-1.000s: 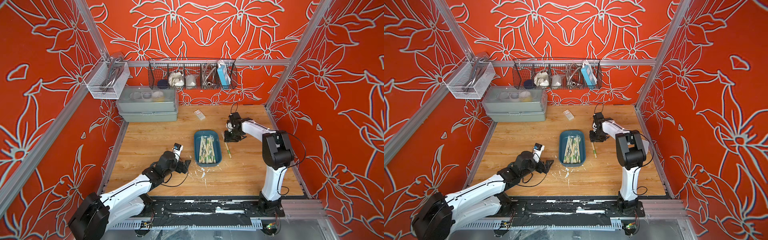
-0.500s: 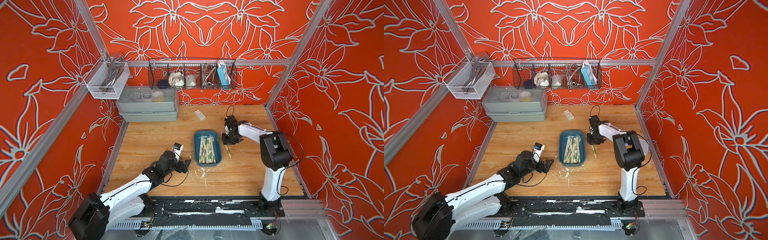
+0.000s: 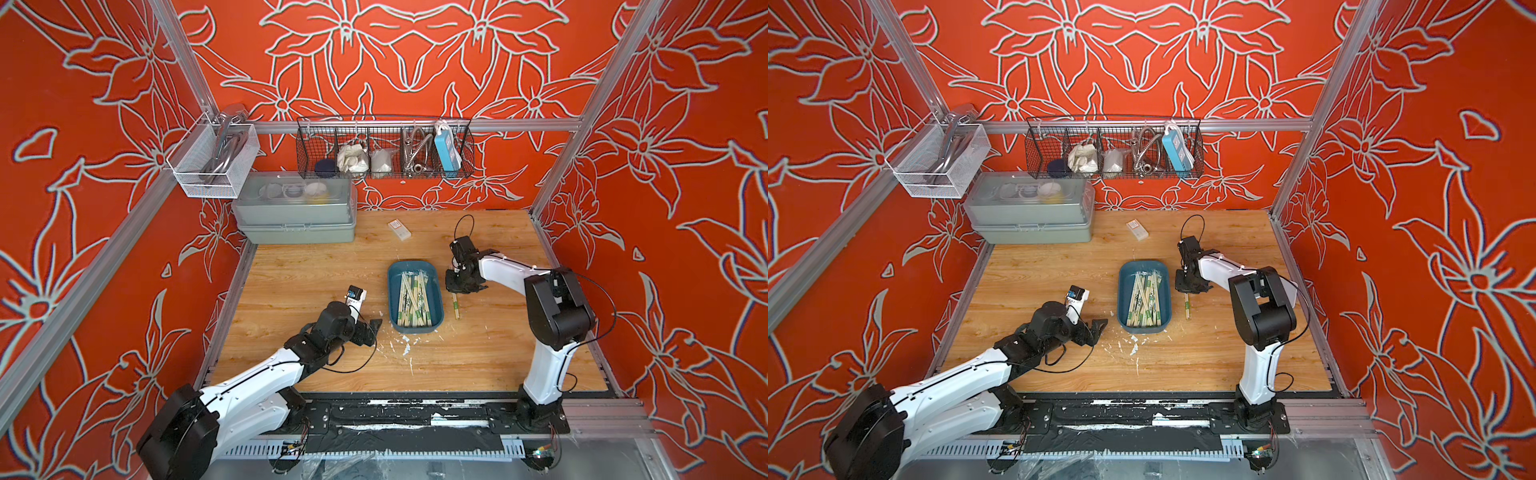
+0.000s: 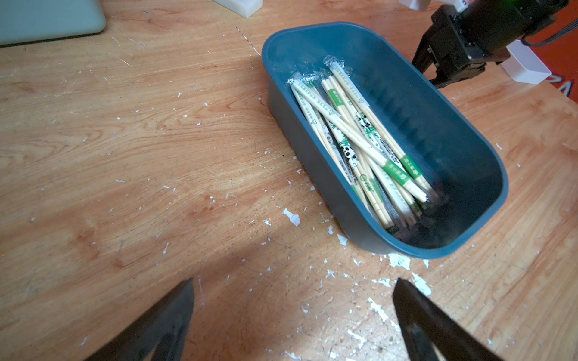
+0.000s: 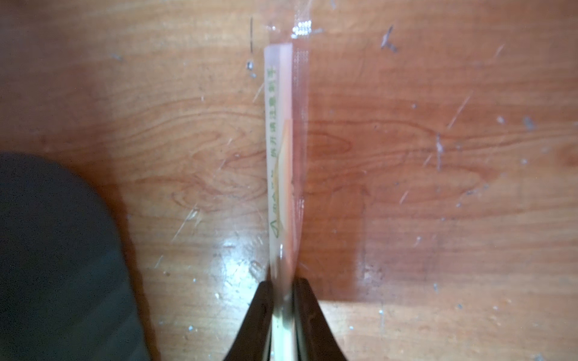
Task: Take the paired disposable chopsticks out of the storage box
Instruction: Place the paired disposable chopsticks at the center of the board.
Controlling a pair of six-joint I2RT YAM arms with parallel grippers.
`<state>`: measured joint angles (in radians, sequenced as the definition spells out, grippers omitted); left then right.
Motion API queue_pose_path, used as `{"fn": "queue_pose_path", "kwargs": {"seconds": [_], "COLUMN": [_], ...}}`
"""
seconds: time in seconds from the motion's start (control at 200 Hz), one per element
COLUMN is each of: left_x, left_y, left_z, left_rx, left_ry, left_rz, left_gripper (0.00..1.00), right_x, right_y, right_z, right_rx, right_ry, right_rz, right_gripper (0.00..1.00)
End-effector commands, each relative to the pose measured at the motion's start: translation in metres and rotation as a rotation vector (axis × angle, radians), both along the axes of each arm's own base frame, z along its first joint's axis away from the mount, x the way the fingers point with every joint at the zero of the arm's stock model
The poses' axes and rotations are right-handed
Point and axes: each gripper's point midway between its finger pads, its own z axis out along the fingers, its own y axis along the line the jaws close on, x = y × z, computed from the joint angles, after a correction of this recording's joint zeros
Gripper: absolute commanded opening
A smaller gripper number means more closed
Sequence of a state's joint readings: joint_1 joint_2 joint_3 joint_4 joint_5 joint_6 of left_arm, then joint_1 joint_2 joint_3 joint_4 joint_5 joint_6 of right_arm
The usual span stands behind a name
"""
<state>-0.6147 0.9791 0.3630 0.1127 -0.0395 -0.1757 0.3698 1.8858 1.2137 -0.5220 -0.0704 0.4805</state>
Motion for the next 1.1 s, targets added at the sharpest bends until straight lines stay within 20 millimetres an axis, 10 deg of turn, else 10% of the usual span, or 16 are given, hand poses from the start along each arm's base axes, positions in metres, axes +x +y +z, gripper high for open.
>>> {"fn": "queue_pose_path", "kwargs": {"seconds": [0.0, 0.355, 0.701, 1.096], "left_x": [0.003, 0.003, 0.007, 0.013], "left_y": [-0.004, -0.003, 0.002, 0.007], "left_z": [0.012, 0.011, 0.011, 0.093], "left_rx": [-0.014, -0.015, -0.015, -0.123], "left_ry": [-0.024, -0.025, -0.02, 0.101], "left_rz": [-0.007, -0.004, 0.043, 0.24], "left_gripper": [0.98, 0.98, 0.98, 0.86], "right_x": [-0.024, -0.036, -0.021, -0.05], "right_y": [-0.004, -0.005, 0.002, -0.013], "right_z": [-0.012, 0.0, 0.036, 0.136], "right_rx": [-0.04, -0.061, -0.037, 0.059], "right_ry": [0.063, 0.045, -0.023, -0.456], "right_rz": [0.0, 0.021, 0.033, 0.132], "right_gripper": [0.18, 0.17, 0.37, 0.55]}}
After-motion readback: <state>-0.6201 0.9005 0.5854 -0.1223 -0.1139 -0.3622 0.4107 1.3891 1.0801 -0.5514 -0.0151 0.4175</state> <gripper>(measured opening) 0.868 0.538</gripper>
